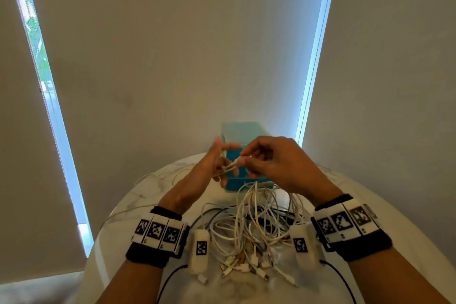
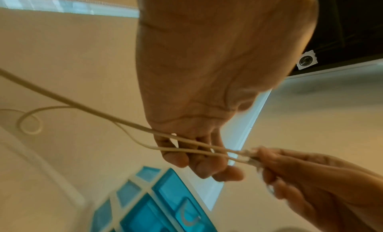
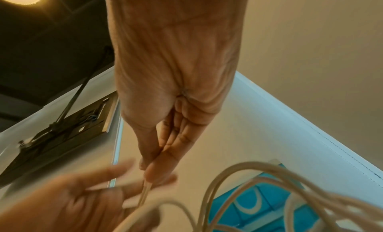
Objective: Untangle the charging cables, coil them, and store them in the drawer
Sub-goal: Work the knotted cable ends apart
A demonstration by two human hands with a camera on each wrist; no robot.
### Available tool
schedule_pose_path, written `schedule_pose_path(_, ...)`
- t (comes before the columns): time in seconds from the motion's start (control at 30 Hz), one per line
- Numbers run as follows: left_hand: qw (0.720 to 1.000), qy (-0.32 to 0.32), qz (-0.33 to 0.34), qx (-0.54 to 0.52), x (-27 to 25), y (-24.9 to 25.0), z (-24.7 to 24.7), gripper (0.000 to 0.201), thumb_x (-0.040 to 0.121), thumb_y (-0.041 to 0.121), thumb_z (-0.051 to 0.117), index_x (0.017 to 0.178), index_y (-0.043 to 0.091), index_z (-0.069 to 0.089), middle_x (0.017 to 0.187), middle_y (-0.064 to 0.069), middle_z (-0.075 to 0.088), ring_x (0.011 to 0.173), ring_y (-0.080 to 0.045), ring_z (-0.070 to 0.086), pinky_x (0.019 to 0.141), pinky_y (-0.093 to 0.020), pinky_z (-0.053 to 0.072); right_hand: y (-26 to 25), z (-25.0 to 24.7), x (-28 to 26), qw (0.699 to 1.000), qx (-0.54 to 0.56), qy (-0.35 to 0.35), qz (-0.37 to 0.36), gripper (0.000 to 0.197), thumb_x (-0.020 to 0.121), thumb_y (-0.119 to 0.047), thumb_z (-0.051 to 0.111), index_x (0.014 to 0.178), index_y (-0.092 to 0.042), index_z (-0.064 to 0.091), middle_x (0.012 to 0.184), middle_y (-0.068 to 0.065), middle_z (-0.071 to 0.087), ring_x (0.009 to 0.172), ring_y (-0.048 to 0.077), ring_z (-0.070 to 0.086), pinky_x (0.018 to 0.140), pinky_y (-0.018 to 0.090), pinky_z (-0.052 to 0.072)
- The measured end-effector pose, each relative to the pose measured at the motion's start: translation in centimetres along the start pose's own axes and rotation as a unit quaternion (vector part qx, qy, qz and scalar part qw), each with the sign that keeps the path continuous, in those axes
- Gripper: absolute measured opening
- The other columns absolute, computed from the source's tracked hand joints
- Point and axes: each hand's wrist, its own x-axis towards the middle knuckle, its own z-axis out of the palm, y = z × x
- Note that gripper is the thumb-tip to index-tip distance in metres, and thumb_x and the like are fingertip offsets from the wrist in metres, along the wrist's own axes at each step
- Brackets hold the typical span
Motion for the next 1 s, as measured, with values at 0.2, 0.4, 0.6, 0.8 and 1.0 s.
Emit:
schedule_pose_path(0.2,0.98,-0.034,0.028,0.196,-0.4,-1.2,-1.4,0.038,0.115,0.04,0.04,0.099,0.019,0.067,0.092,0.01,0.064,0.083,-0.001,0.055,0.085,-0.032,0.043,0.5,0.5,0.6,0.999,0.003,-0.033,0.021,0.021,0.098,-0.03,0.079,0.11,-0.023,0.063,0.103,0.0,0.075,0.086,0.014,0.081,0.078,0.033,0.068)
schedule_pose_path(0.4,0.976,-0.033,0.051,0.208,0.2,0.0,-1.0,0.033,0.116,0.04,0.039,0.11,0.027,0.069,0.101,0.014,0.066,0.088,0.004,0.057,0.082,-0.025,0.042,-0.2,-0.8,2.1,1.0,-0.003,0.015,0.005,0.013,0.099,-0.033,0.077,0.106,-0.022,0.077,0.084,-0.005,0.082,0.076,0.004,0.079,0.077,0.02,0.062)
schedule_pose_path(0.6,0.93,-0.14,-0.035,0.338,2.2,1.9,-10.1,0.062,0.1,0.081,0.037,0.112,0.036,0.079,0.108,0.01,0.069,0.094,-0.006,0.057,0.099,-0.037,0.05,1.3,-4.3,2.6,0.984,-0.006,0.178,0.018,0.014,0.099,-0.028,0.078,0.111,-0.021,0.08,0.096,-0.009,0.081,0.082,-0.001,0.078,0.071,0.009,0.058)
schedule_pose_path(0.8,0.744,0.134,-0.098,0.648,3.5,1.9,-18.7,0.029,0.112,0.053,0.035,0.107,0.052,0.064,0.139,0.0,0.057,0.136,-0.03,0.044,0.112,-0.053,0.028,0.6,-0.5,1.7,0.986,-0.02,0.165,-0.019,0.008,0.096,-0.027,0.081,0.104,-0.025,0.082,0.09,-0.014,0.078,0.082,-0.002,0.075,0.077,0.012,0.06)
schedule_pose_path(1.0,0.926,0.047,0.055,0.371,3.1,3.2,-7.2,0.045,0.109,0.014,0.053,0.153,0.018,0.05,0.149,-0.004,0.057,0.141,-0.022,0.05,0.12,-0.042,0.037,0.8,1.6,1.9,0.985,0.019,0.174,0.0,0.022,0.088,-0.029,0.089,0.105,-0.018,0.081,0.092,-0.007,0.079,0.084,0.002,0.075,0.076,0.012,0.059)
